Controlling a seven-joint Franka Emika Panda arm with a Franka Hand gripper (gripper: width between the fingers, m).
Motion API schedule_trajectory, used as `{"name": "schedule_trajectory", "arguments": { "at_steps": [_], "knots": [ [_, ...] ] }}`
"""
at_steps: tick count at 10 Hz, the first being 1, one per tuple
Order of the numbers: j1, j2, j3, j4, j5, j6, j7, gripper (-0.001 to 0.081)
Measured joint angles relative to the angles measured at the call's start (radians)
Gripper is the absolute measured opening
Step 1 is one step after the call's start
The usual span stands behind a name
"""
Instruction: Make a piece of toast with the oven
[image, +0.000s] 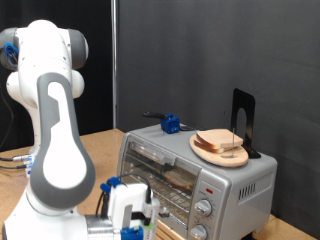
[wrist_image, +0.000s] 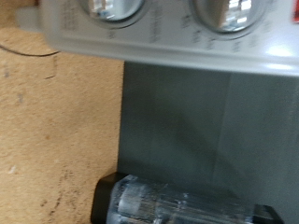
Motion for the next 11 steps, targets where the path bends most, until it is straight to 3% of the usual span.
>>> {"name": "schedule_trajectory", "arguments": {
  "at_steps": [1, 2, 5, 9, 11],
  "knots": [
    [0.006, 0.023, 0.000, 0.032, 0.000, 0.009, 0.000, 0.0808],
    [0.006, 0.023, 0.000, 0.031, 0.000, 0.008, 0.000, 0.0808],
    [-0.002, 0.048, -0.001, 0.053, -0.036, -0.075, 0.004, 0.0808],
    [0.008, 0.134, 0.003, 0.186, -0.059, -0.105, 0.058, 0.0808],
    [0.026, 0.161, 0.006, 0.226, -0.069, -0.109, 0.059, 0.0808]
  ]
}}
